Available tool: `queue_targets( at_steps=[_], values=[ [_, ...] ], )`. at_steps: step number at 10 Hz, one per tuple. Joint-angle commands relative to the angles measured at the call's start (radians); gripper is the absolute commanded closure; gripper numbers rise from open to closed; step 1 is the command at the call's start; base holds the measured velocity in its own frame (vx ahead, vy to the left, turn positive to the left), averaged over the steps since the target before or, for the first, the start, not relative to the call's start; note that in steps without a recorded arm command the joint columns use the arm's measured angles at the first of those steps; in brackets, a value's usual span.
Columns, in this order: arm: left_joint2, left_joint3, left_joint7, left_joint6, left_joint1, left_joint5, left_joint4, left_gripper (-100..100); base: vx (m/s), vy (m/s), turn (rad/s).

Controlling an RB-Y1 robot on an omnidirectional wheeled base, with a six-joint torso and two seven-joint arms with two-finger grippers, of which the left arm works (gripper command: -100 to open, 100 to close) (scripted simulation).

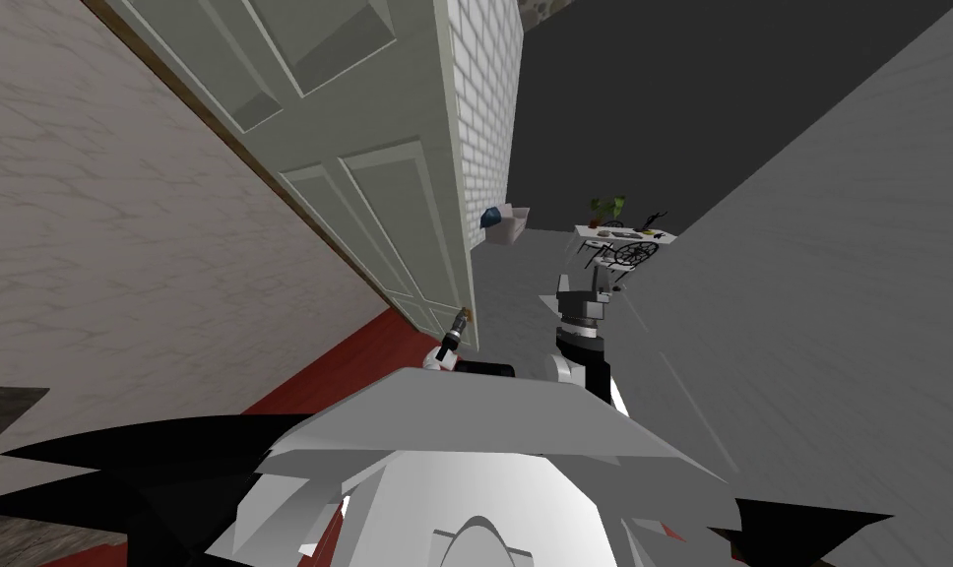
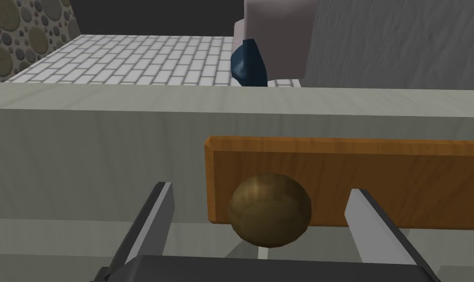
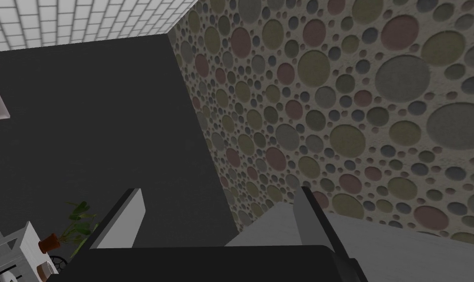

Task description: Push the door open

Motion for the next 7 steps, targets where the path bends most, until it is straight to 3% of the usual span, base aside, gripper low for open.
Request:
queue_targets(
  at_steps=[1, 2, 7],
  values=[
    [0.0, 0.0, 0.0, 0.0, 0.0, 0.0, 0.0, -100, 0.063, -0.02, 0.01],
    [0.0, 0.0, 0.0, 0.0, 0.0, 0.0, 0.0, 100, -0.012, 0.001, -0.007],
    [0.0, 0.0, 0.0, 0.0, 0.0, 0.0, 0.0, 100, -0.01, 0.004, -0.002]
  ],
)
